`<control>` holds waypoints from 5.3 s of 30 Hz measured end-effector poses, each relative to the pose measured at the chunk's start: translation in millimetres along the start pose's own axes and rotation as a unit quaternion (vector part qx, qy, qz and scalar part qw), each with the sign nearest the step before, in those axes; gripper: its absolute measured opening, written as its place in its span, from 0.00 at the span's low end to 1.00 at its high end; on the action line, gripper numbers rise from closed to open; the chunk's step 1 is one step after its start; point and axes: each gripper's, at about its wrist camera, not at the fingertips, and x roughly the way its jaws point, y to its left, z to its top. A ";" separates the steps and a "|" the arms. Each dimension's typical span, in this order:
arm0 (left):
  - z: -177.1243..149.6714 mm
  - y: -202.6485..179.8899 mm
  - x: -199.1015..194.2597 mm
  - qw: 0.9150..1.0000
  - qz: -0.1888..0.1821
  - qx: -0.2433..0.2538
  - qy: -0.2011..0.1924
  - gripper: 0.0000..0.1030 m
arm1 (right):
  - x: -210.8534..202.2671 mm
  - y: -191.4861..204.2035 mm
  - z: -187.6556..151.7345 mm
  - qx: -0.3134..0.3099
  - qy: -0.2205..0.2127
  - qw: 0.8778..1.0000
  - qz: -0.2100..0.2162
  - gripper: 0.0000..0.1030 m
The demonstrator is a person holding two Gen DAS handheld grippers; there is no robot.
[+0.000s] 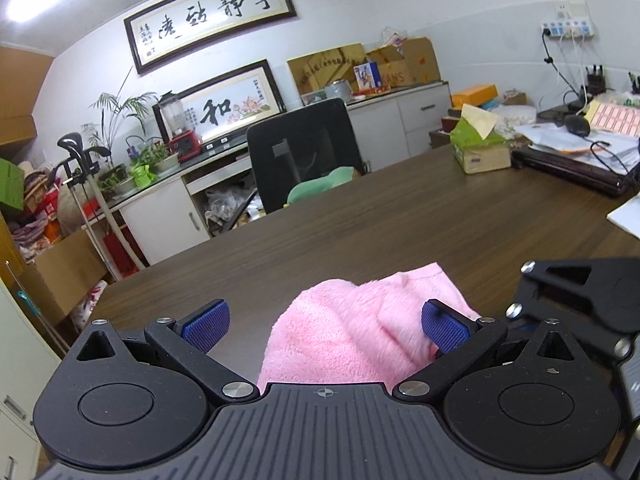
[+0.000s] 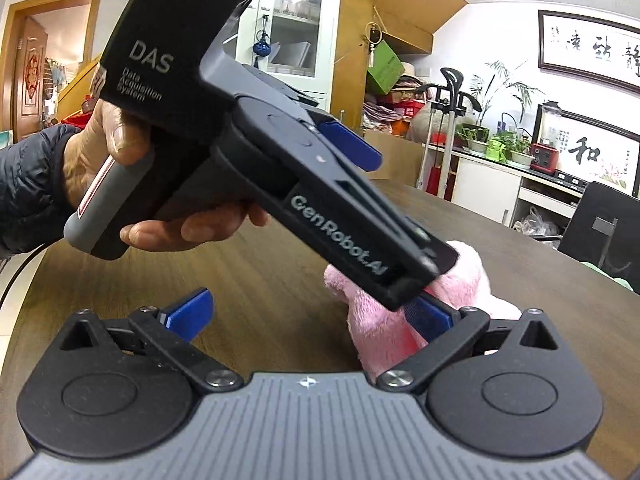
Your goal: Fold towel
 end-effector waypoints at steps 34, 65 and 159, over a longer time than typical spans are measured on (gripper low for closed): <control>13.3 -104.4 48.1 0.921 -0.049 0.386 0.039 1.00 | -155.3 -122.7 -22.9 0.262 -0.203 0.943 -0.026 1.00; -1.0 -2.1 0.5 0.999 0.026 0.025 -0.020 0.06 | -43.0 -126.6 -48.5 0.349 -0.015 0.933 -0.087 1.00; -100.2 24.0 -49.7 0.971 -0.064 -0.223 0.066 0.53 | -85.5 -26.9 -64.1 0.334 0.049 0.917 -0.211 0.76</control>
